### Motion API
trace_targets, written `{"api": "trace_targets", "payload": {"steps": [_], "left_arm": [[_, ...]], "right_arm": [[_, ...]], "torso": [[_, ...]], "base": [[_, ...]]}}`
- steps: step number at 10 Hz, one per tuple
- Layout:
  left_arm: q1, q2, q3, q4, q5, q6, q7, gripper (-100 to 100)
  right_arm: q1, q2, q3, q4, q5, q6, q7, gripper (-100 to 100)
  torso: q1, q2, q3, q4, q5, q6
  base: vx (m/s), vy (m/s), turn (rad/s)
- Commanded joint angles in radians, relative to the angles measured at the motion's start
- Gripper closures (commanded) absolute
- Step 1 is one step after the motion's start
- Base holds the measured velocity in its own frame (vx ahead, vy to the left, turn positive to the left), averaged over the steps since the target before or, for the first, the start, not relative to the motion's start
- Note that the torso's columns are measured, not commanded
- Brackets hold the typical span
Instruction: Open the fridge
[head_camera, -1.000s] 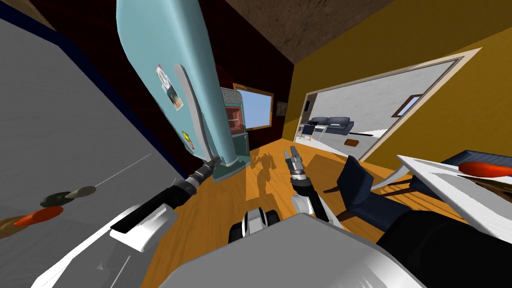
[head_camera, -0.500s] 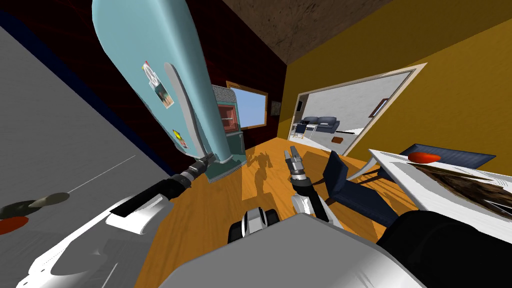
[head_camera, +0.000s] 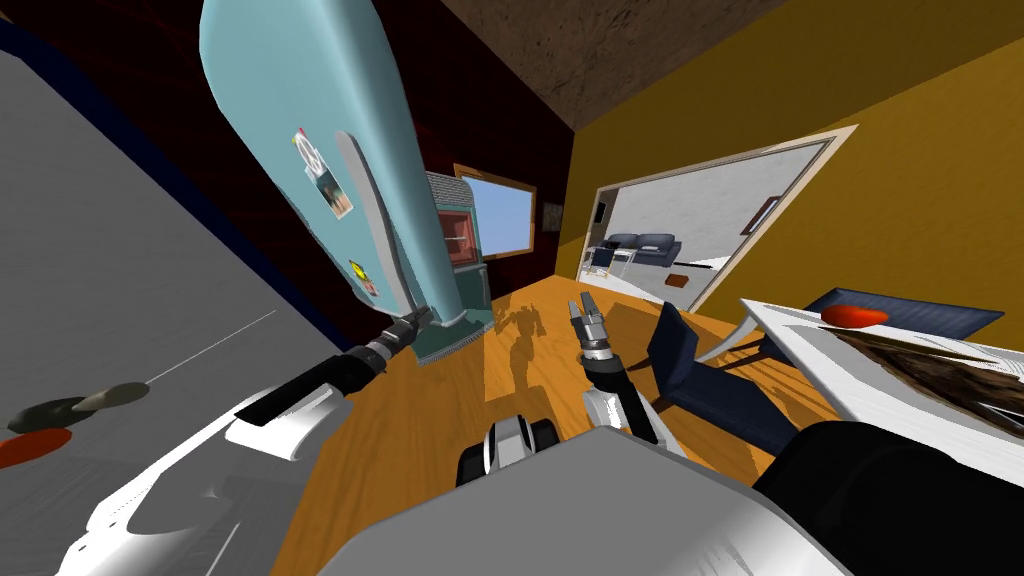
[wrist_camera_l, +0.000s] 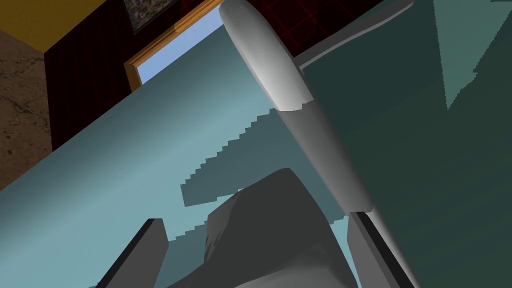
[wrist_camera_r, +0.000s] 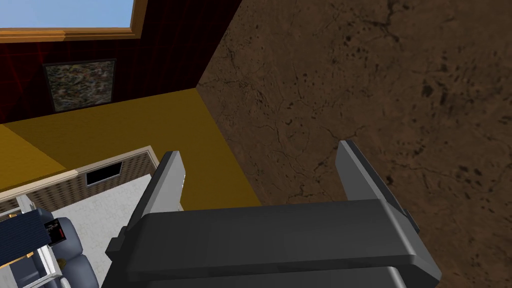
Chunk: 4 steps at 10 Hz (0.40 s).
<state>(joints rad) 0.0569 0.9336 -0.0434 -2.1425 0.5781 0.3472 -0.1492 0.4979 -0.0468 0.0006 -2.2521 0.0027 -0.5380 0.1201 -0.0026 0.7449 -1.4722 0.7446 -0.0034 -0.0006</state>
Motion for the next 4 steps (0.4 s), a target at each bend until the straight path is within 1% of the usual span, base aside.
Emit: {"api": "trace_targets", "payload": {"steps": [1,4], "left_arm": [[0.001,0.0,-0.001,0.002,0.0,0.002,0.0,0],[0.004,0.0,-0.002,0.006,0.0,0.005,0.0,0]], "right_arm": [[0.0,0.0,0.0,0.0,0.0,0.0,0.0,0],[0.0,0.0,0.0,0.0,0.0,0.0,0.0,0]], "torso": [[0.0,-0.001,0.0,-0.002,0.001,0.001],[0.0,-0.004,-0.002,-0.005,0.002,0.001]], "base": [[0.0,0.0,0.0],[0.0,0.0,0.0]]}}
